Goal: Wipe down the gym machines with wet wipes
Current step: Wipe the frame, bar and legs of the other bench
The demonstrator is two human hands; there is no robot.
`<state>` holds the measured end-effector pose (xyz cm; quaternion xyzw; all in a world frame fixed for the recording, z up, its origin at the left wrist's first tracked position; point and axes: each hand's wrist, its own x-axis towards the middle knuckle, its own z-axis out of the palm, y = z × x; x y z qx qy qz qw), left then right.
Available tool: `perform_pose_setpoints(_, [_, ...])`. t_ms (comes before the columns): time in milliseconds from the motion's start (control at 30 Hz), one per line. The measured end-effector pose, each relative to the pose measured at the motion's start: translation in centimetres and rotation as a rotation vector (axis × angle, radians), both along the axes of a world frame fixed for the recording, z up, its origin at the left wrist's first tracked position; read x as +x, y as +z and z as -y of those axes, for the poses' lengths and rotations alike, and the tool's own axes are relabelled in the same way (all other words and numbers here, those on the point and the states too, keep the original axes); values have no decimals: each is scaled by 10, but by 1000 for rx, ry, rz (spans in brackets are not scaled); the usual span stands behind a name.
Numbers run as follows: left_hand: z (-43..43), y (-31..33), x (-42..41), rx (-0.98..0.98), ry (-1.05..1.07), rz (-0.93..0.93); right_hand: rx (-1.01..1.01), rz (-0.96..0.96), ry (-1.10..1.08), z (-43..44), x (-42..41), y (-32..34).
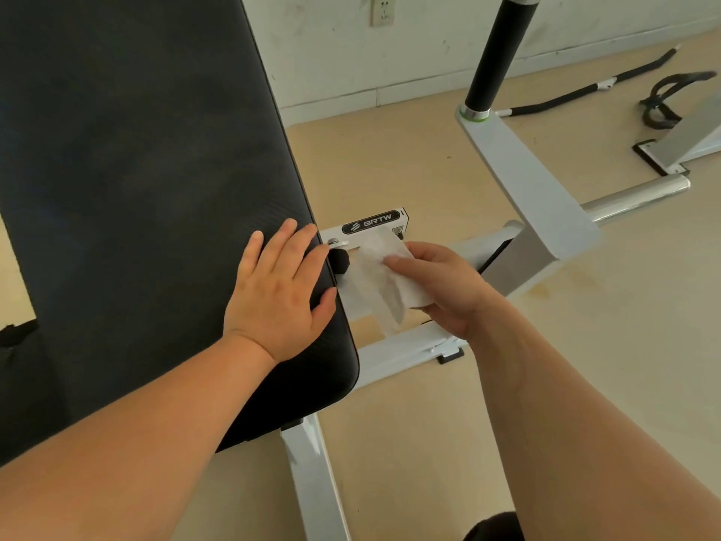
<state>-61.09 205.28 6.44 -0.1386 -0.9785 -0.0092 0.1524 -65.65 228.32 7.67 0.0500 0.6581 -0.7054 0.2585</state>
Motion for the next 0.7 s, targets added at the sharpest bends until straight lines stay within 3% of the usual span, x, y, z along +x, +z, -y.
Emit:
perform_pose_setpoints(67, [1, -2, 0, 4, -8, -35, 131, -46, 2, 9, -3, -9])
perform_pose_setpoints(200, [4, -2, -4, -13, -5, -42, 836, -347, -41, 30, -18, -34])
perform_pose_setpoints(300, [4, -5, -3, -29, -2, -47, 1156, -545, 14, 33, -23, -52])
perform_pose_setpoints(433, [5, -6, -6, -43, -9, -78, 1265, -1009, -79, 32, -29, -66])
perform_pose_setpoints(567, [3, -8, -6, -39, -13, -93, 1221, -1395, 78, 28, -14, -87])
perform_pose_setpoints(700, [3, -5, -8, -44, -7, -65, 1154, -1395, 265, 25, 17, -109])
